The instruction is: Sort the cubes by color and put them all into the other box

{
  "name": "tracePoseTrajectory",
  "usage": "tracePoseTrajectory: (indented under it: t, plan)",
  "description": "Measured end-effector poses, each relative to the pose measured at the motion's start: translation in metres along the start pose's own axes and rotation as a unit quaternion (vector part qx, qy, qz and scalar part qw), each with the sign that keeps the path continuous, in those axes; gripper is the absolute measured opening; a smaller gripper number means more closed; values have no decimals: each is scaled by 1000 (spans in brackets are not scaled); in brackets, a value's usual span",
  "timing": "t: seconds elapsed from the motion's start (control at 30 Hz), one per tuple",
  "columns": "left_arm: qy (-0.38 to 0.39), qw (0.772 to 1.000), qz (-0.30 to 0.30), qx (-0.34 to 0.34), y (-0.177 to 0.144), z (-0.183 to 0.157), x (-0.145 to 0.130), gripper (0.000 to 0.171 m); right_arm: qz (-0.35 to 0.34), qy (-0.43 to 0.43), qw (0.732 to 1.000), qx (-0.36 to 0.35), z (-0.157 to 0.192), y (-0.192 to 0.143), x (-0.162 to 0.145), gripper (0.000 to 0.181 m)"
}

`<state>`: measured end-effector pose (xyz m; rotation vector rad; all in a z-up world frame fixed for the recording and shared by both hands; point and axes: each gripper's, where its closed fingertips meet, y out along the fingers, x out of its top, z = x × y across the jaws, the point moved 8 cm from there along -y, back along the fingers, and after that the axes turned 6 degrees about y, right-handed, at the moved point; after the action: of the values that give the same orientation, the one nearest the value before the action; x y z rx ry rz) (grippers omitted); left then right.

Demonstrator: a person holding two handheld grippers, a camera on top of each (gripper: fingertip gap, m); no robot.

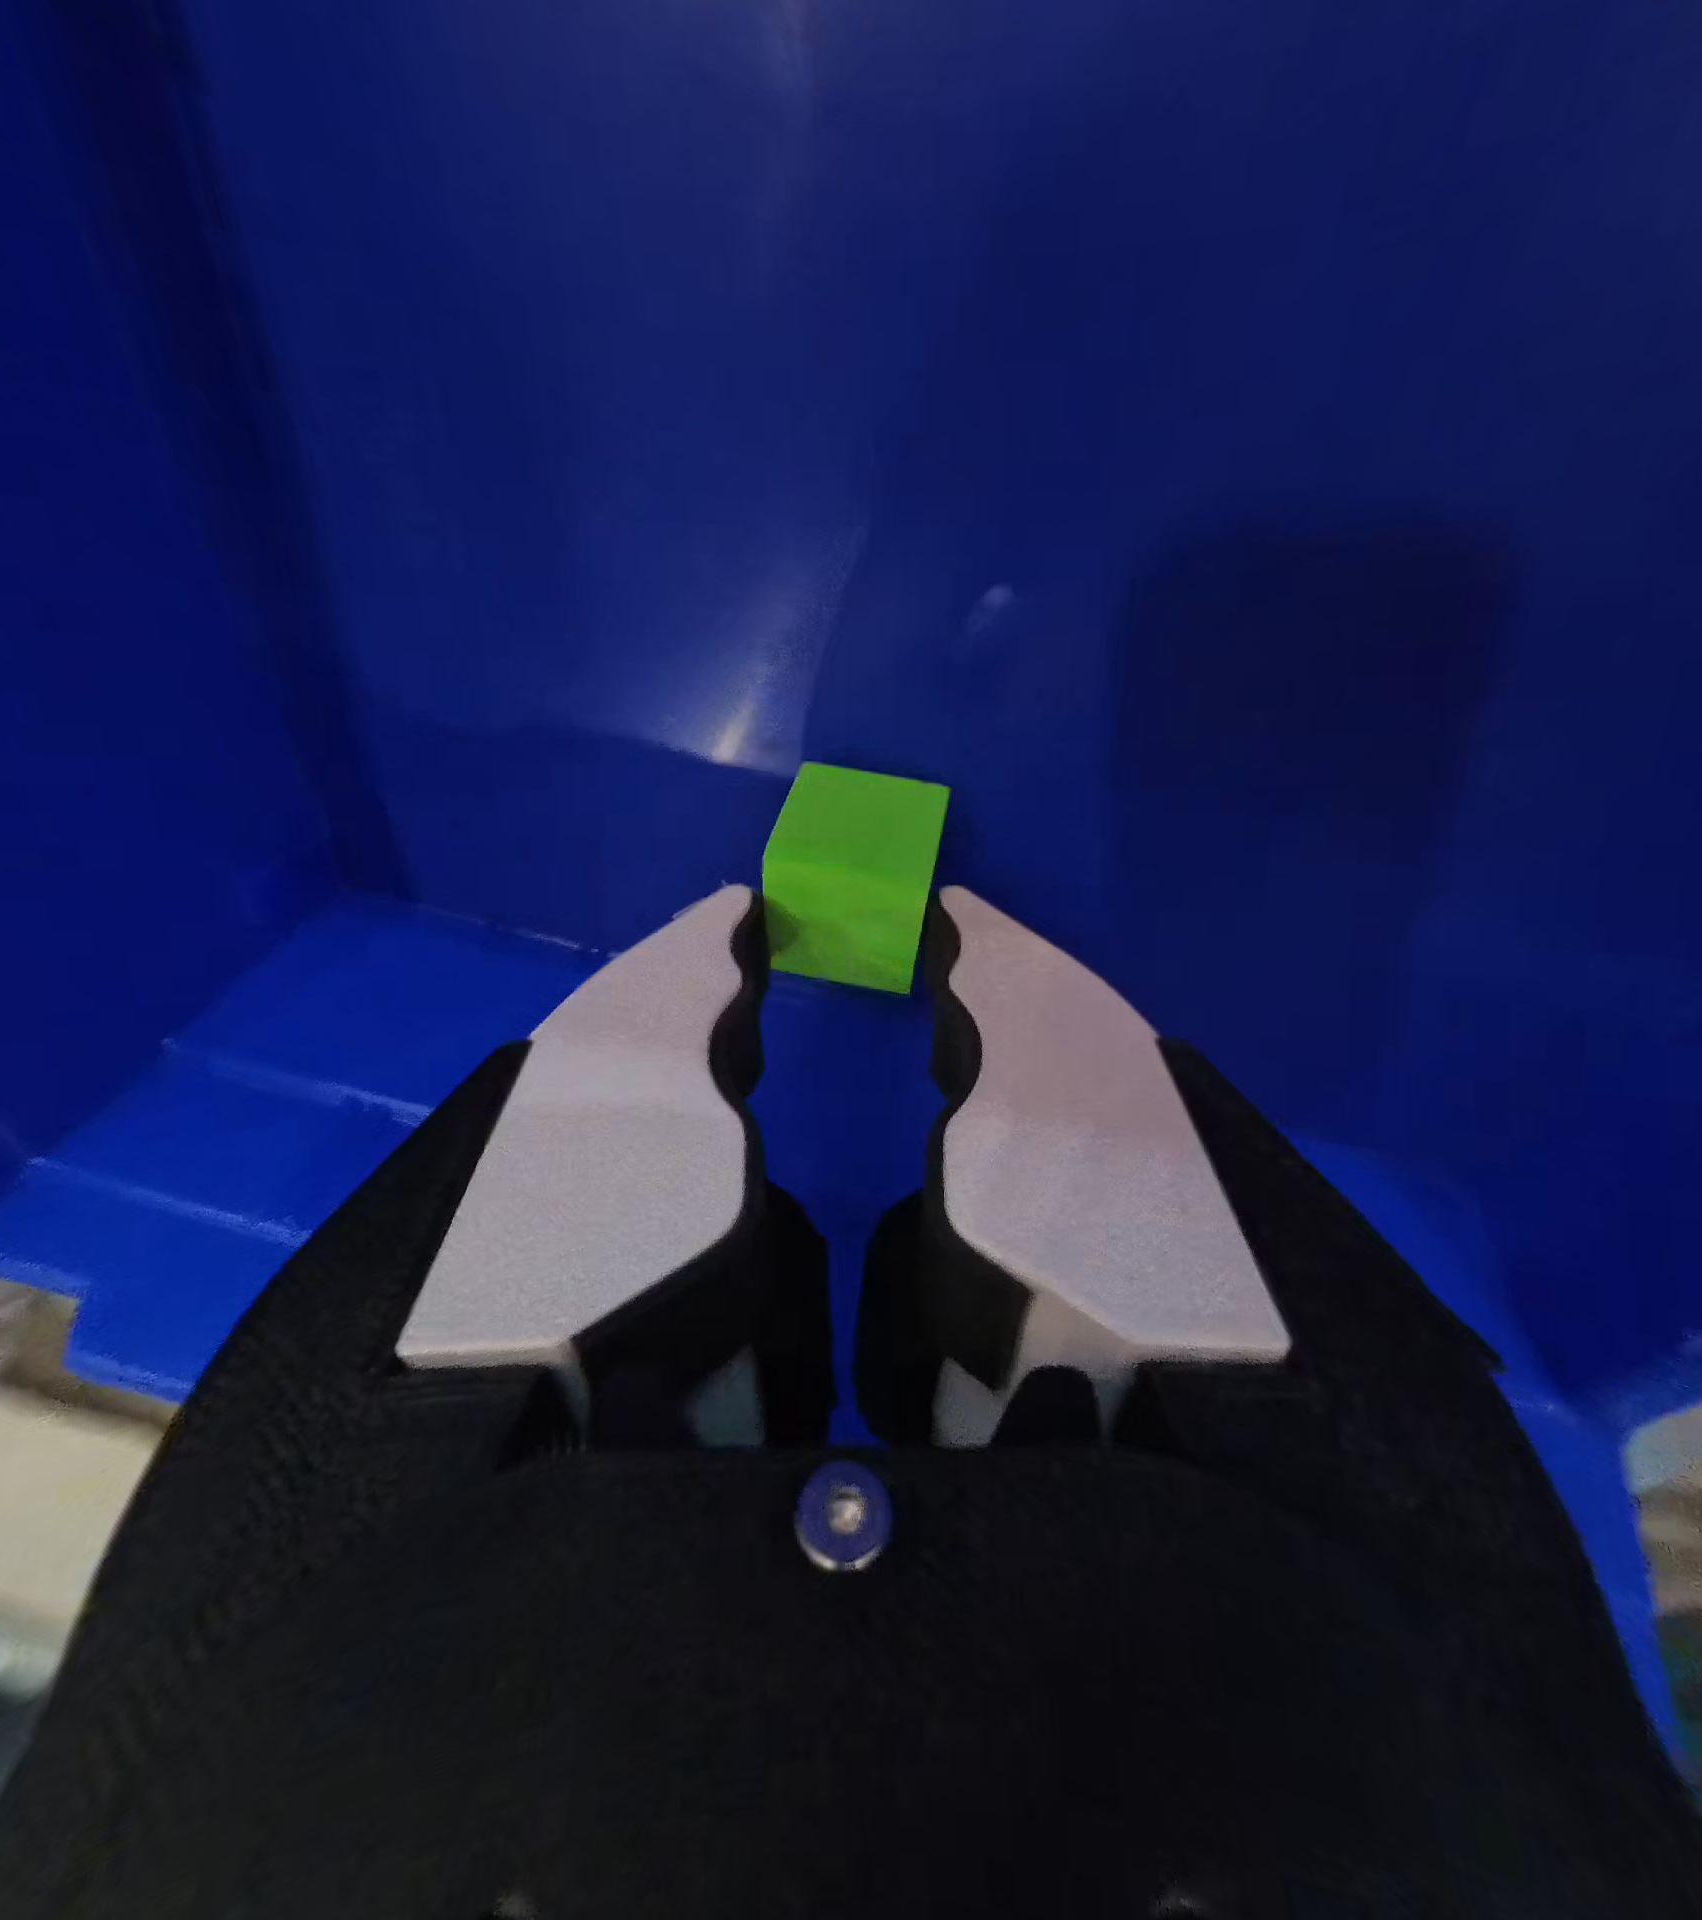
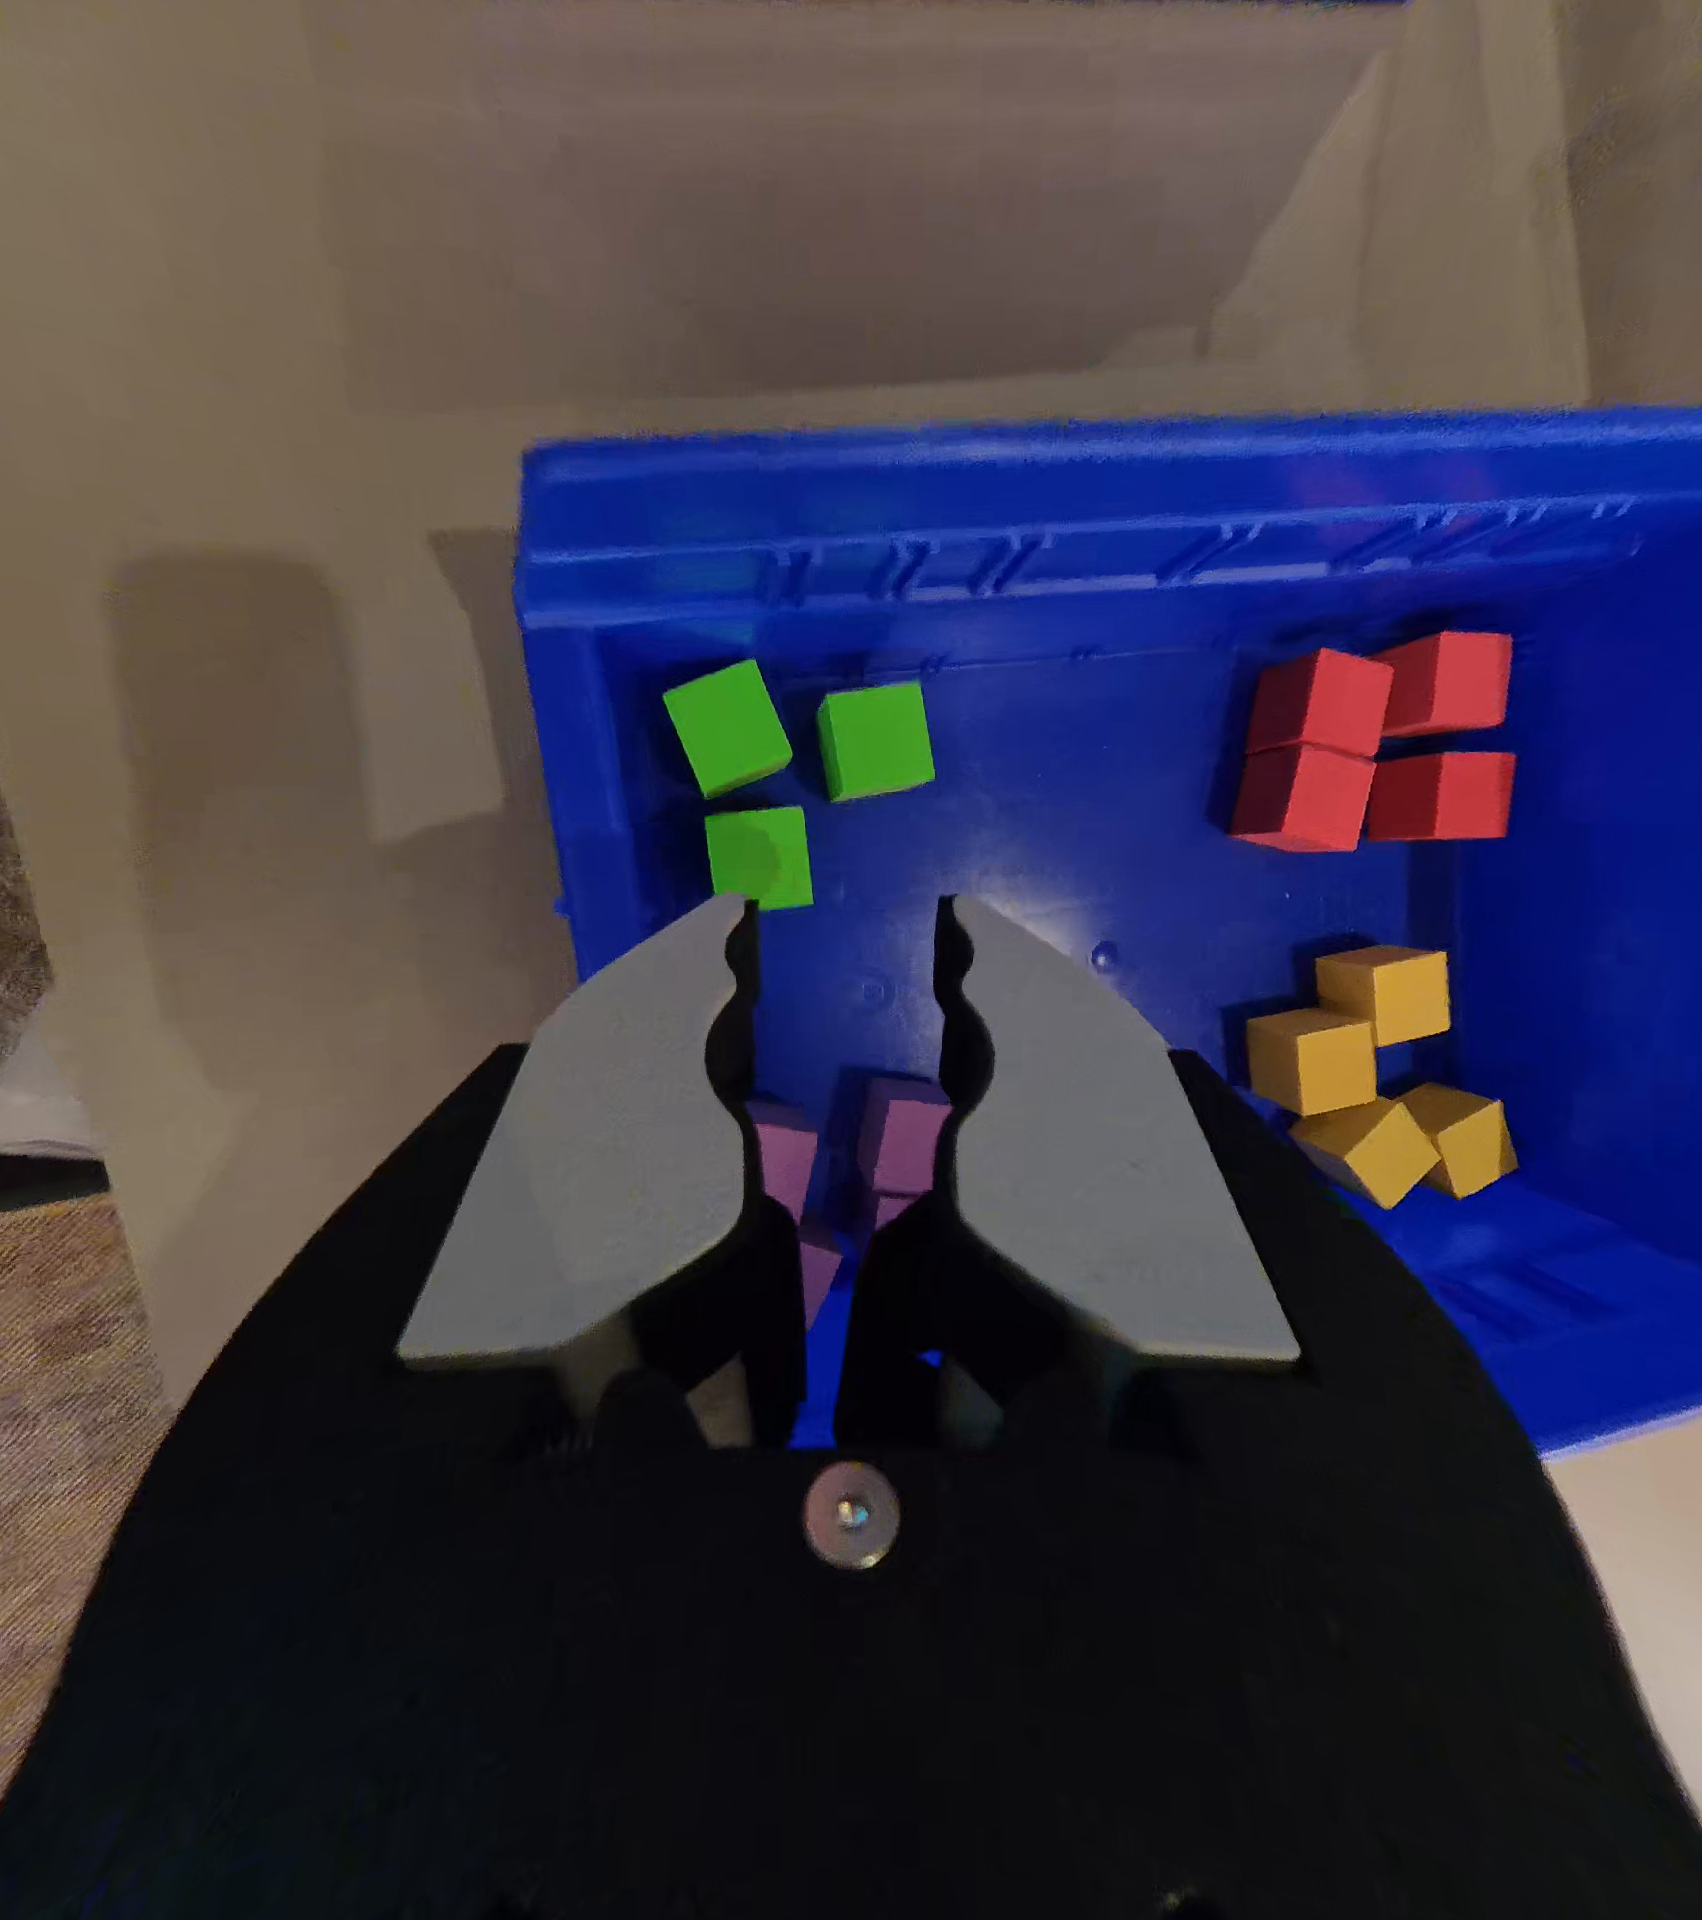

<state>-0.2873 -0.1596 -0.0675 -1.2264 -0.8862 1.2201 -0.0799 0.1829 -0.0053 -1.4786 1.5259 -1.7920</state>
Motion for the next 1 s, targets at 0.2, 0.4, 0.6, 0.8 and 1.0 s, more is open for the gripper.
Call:
tracePoseTrajectory:
  t: [0.2,0.4,0.6,0.8,1.0]
  plan:
    - [-128,895,-396,-161,-77,-27,14,29,-211,-62,974,-61,31,-15,49,33]
    - [-179,671,-571,-437,-134,-80,31,29,-332,-166,919,-133,76,-16,117,47]
    - [-143,638,-554,-516,-149,-120,56,29,-343,-240,896,-146,102,-17,156,43]
    - [-116,649,-547,-517,-160,-132,68,29,-344,-252,896,-126,112,-17,164,29]
    - [-116,622,-563,-532,-164,-134,70,42,-338,-242,900,-135,109,-27,157,28]
